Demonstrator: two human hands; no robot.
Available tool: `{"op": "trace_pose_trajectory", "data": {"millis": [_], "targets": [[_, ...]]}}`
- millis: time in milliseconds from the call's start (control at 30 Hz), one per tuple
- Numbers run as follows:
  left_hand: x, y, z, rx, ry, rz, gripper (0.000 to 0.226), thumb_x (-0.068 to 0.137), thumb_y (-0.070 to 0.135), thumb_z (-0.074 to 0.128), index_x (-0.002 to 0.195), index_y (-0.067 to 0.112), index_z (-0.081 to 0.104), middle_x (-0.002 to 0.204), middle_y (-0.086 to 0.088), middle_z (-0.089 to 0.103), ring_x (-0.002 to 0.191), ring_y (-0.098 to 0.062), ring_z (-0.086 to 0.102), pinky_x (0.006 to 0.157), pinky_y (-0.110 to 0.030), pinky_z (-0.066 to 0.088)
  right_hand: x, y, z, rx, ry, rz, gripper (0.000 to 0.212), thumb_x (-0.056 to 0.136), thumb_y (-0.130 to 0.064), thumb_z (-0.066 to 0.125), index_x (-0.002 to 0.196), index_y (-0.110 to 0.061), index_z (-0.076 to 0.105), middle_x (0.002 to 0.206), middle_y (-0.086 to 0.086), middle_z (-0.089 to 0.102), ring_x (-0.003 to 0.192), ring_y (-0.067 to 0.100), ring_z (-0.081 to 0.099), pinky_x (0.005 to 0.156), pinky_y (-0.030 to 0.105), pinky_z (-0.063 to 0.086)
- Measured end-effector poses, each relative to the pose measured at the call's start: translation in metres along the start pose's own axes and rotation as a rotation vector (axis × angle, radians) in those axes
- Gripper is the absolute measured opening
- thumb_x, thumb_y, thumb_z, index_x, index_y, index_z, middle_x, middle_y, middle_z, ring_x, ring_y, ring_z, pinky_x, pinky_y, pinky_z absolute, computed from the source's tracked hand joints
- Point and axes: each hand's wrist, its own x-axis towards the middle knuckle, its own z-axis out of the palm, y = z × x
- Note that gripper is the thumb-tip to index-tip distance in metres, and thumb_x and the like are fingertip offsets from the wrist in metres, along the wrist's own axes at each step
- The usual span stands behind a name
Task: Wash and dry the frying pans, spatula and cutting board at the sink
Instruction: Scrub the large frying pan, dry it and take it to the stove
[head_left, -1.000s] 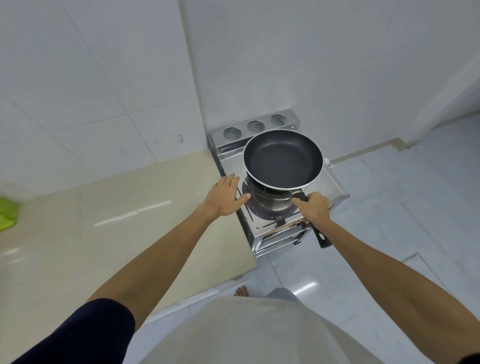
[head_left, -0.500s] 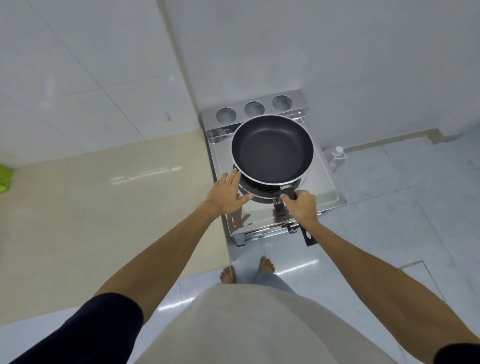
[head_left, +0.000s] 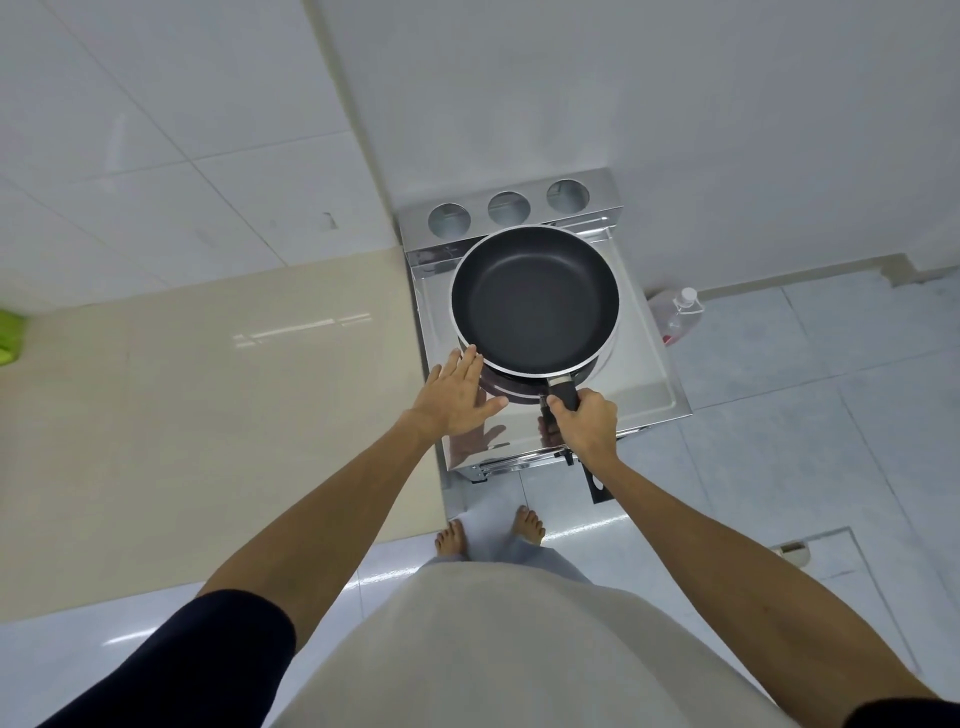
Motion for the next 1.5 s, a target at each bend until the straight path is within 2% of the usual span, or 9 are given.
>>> {"op": "trace_pose_trajectory", "data": {"millis": [333,467,567,667,833,967,1100,1267,1500], "targets": [[0.001,-0.001,0.007,0.029,0.016,-0.007,0.090,0.094,0.073,0.025,0.160,0.015,0.005,0.168,-0.007,-0.002,0.154,-0.033,-0.001,0.123,-0.054,0.008,-0.012,-0.016,-0.004,-0.049,0.007,0.015,0.023,0.095,-0.035,0.069,0.089,-0.013,0.066,0.069,-0.005,0.068,0.055,0.007,0.066,0.054,0.012,0.053],[0.000,0.001,0.007,0.023,0.015,-0.014,0.089,0.094,0.073,0.026,0.160,0.017,0.001,0.168,-0.006,-0.004,0.154,-0.033,-0.003,0.124,-0.054,0.007,-0.007,-0.011,-0.002,-0.104,0.014,0.022,0.037,0.090,-0.051,0.068,0.094,-0.014,0.070,0.079,-0.005,0.071,0.068,0.012,0.068,0.077,0.032,0.062],[0.001,0.001,0.007,0.030,0.013,-0.025,0.090,0.093,0.074,0.026,0.160,0.018,0.001,0.168,-0.005,-0.004,0.154,-0.033,-0.004,0.124,-0.054,0.007,-0.017,-0.021,-0.011,-0.146,-0.032,0.030,0.024,0.097,-0.035,0.067,0.094,-0.012,0.063,0.067,-0.011,0.058,0.053,0.005,0.055,0.053,0.002,0.042],[0.001,0.002,0.007,0.038,0.011,-0.034,0.091,0.093,0.075,0.026,0.160,0.018,0.001,0.168,-0.005,-0.005,0.154,-0.033,-0.004,0.124,-0.054,0.007,-0.019,-0.023,-0.013,-0.179,-0.046,-0.008,0.022,0.096,-0.033,0.068,0.092,-0.013,0.062,0.061,-0.018,0.053,0.045,0.000,0.052,0.041,0.000,0.035],[-0.002,0.001,0.003,0.052,0.022,-0.026,0.089,0.094,0.073,0.028,0.160,0.018,0.005,0.168,-0.006,-0.001,0.154,-0.034,-0.001,0.123,-0.053,0.007,-0.008,-0.016,-0.015,-0.299,-0.040,-0.033,0.049,0.085,-0.064,0.066,0.092,-0.016,0.068,0.077,-0.005,0.069,0.069,0.014,0.068,0.076,0.031,0.061],[-0.004,0.003,-0.001,0.052,0.035,-0.035,0.089,0.094,0.073,0.029,0.160,0.017,0.007,0.168,-0.006,-0.001,0.154,-0.034,0.000,0.123,-0.053,0.008,-0.013,-0.029,-0.034,-0.383,0.092,-0.115,0.058,0.089,-0.067,0.058,0.109,-0.013,0.065,0.097,0.003,0.072,0.090,0.023,0.068,0.080,0.037,0.059],[-0.007,0.001,-0.018,0.040,0.084,-0.064,0.088,0.094,0.073,0.027,0.160,0.018,0.010,0.168,-0.008,0.001,0.154,-0.035,0.001,0.123,-0.053,0.008,0.000,-0.053,-0.052,-0.586,0.221,-0.391,0.056,0.094,-0.060,0.055,0.123,-0.012,0.062,0.120,0.007,0.067,0.111,0.026,0.058,0.092,0.040,0.052],[-0.024,-0.013,-0.052,0.069,0.173,-0.113,0.081,0.097,0.067,0.028,0.159,0.016,0.010,0.167,-0.011,0.004,0.153,-0.038,0.002,0.123,-0.057,0.008,0.026,-0.105,-0.053,-0.811,-0.007,-0.574,0.064,0.104,-0.053,0.034,0.149,-0.007,0.041,0.158,0.014,0.038,0.147,0.036,0.031,0.121,0.050,0.026],[-0.077,-0.086,-0.071,0.033,0.273,-0.221,0.085,0.096,0.068,0.026,0.159,0.014,0.010,0.167,-0.012,0.005,0.152,-0.039,0.002,0.121,-0.058,0.008,0.006,-0.170,0.004,-0.969,-0.164,-0.664,0.073,0.106,-0.055,0.020,0.158,-0.005,0.022,0.167,0.015,0.017,0.155,0.035,0.009,0.125,0.051,0.008]]}}
